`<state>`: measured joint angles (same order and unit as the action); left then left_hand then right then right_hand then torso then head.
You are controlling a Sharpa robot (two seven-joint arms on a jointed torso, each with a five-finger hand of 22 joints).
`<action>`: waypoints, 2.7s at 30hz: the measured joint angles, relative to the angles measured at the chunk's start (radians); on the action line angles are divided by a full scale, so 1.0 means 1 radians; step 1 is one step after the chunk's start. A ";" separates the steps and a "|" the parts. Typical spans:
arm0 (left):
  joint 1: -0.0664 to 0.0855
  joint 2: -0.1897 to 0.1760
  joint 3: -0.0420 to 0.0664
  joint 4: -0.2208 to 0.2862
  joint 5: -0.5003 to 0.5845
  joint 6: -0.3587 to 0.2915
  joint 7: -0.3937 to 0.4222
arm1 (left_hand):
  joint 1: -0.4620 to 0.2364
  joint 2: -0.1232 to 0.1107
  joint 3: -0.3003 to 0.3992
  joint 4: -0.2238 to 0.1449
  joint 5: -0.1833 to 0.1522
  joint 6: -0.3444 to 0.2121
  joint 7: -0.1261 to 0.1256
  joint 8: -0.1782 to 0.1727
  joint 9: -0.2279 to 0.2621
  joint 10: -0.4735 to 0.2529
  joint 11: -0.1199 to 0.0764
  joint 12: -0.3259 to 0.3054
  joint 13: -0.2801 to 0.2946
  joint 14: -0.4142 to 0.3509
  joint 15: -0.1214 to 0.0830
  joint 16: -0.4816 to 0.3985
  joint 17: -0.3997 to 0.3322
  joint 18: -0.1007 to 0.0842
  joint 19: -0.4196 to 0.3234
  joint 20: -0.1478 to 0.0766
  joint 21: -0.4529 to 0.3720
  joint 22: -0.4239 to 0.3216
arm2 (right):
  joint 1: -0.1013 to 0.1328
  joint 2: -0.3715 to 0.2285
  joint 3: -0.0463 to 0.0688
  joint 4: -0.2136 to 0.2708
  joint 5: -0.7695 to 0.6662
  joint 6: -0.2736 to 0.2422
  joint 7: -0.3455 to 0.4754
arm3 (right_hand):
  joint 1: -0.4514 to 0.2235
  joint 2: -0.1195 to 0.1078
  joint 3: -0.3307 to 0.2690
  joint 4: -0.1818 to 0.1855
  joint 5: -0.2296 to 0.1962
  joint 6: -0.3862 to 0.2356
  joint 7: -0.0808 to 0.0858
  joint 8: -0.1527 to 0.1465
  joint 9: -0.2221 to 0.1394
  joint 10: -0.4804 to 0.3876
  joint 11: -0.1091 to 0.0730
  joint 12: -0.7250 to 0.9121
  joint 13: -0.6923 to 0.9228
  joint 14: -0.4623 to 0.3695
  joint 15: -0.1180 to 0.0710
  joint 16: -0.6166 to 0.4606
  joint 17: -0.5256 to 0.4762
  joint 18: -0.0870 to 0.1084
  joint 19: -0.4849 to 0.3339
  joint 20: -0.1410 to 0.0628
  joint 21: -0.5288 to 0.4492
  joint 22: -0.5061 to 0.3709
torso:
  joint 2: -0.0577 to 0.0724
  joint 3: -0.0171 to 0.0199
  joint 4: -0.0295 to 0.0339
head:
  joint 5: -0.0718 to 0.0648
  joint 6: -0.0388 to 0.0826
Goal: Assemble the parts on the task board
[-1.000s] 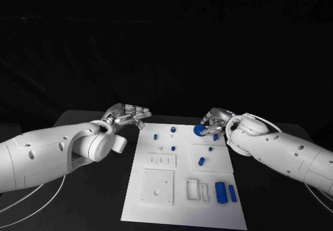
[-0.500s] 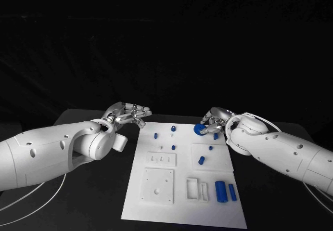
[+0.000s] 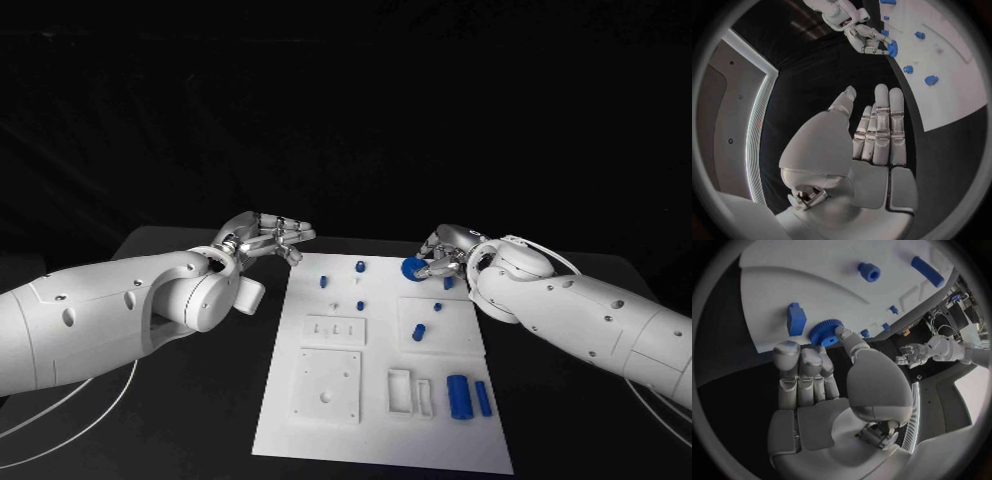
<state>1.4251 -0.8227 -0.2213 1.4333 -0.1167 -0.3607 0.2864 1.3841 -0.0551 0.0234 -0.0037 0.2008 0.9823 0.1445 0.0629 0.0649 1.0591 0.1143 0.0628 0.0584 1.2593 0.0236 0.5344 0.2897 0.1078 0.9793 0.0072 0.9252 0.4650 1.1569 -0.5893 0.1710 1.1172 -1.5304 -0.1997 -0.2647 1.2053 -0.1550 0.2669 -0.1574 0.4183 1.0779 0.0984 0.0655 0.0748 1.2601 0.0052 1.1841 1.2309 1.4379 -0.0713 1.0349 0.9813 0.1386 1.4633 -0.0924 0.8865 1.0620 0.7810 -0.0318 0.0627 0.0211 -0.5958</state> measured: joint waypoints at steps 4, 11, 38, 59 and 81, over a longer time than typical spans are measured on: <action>0.000 0.003 0.000 -0.001 0.000 0.001 0.000 | 0.000 0.000 0.000 0.000 0.000 0.000 0.000 0.000 0.000 0.000 0.000 0.000 0.000 0.000 0.000 0.000 0.000 0.000 0.000 0.000 0.000 -0.002 | -0.002 0.001 0.001 -0.002 0.000 -0.001 0.003 | 0.000 0.000 0.000 0.000 -0.001 0.000 0.000 -0.003 0.000 0.000 0.000 -0.004 0.000 0.000 0.000 -0.001 0.000 0.000 0.000 0.000 -0.004 0.001 | 0.000 0.0001 0.0006 | 0.000 -0.001; 0.000 0.004 0.000 -0.002 0.000 0.002 0.000 | 0.000 0.000 0.000 0.000 0.000 0.000 0.000 0.000 0.000 0.000 0.000 0.000 0.000 0.000 0.000 0.000 0.000 0.000 0.000 0.000 0.000 -0.002 | -0.006 0.004 0.002 -0.004 0.000 -0.006 0.007 | 0.000 0.000 -0.009 0.003 -0.012 0.002 -0.002 -0.009 -0.001 0.000 0.000 -0.005 0.000 0.000 0.000 -0.001 0.000 0.000 0.000 0.000 -0.004 0.005 | -0.001 0.0006 -0.0024 | 0.003 -0.004; 0.000 0.004 -0.005 -0.011 0.000 0.005 -0.001 | 0.000 0.000 0.000 0.000 -0.020 0.000 0.000 0.000 0.000 0.000 0.000 0.000 0.000 0.000 0.000 0.000 0.000 0.000 0.000 0.000 0.004 -0.008 | -0.024 -0.017 -0.006 0.117 -0.088 -0.079 -0.019 | -0.014 0.025 0.087 0.004 -0.059 0.061 -0.036 -0.009 0.000 0.012 -0.031 -0.006 0.005 0.009 -0.017 -0.015 -0.002 -0.009 0.002 -0.017 -0.008 0.014 | -0.001 0.0015 -0.0024 | 0.007 0.007; 0.000 0.005 -0.005 -0.011 0.001 0.005 0.000 | 0.000 0.000 0.000 0.000 -0.020 0.000 0.000 0.000 0.000 0.000 0.000 0.000 0.000 0.000 0.000 0.000 0.000 0.000 0.000 0.000 0.004 -0.009 | -0.023 0.029 -0.035 0.223 -0.244 -0.159 -0.047 | -0.008 0.010 0.112 0.013 -0.081 0.069 -0.037 -0.005 0.000 0.013 -0.030 -0.012 0.005 0.009 -0.016 -0.015 -0.002 -0.016 0.002 -0.017 -0.008 0.015 | 0.000 -0.0011 -0.0001 | 0.015 0.011; 0.000 0.014 -0.005 -0.016 0.001 0.005 -0.001 | 0.004 0.004 -0.001 -0.007 -0.020 0.000 0.000 0.000 0.000 0.000 0.000 0.000 0.000 0.000 0.000 0.000 0.000 0.000 0.000 0.000 0.008 -0.013 | -0.024 0.123 -0.072 0.144 -0.284 -0.172 -0.048 | -0.006 0.006 0.112 0.013 -0.089 0.078 -0.035 -0.007 0.000 0.013 -0.030 -0.012 0.005 0.009 -0.016 -0.019 -0.003 -0.023 0.002 -0.016 -0.012 0.014 | 0.001 0.0006 0.0000 | 0.027 0.006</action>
<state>1.4251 -0.8091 -0.2264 1.4176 -0.1157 -0.3554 0.2859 1.3881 -0.0511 0.0219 -0.0105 0.1810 0.9823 0.1445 0.0629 0.0648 1.0592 0.1144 0.0628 0.0584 1.2593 0.0236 0.5344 0.2897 0.1078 0.9793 0.0072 0.9330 0.4516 1.1326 -0.4665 0.0986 1.2615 -1.8145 -0.3715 -0.3130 1.1990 -0.1493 0.3786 -0.1448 0.3291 1.1563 0.0634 0.0590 0.0748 1.2726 -0.0251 1.1724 1.2356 1.4470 -0.0877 1.0155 0.9783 0.1157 1.4648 -0.1087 0.8748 1.0757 0.7824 -0.0313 0.0627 0.0480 -0.5899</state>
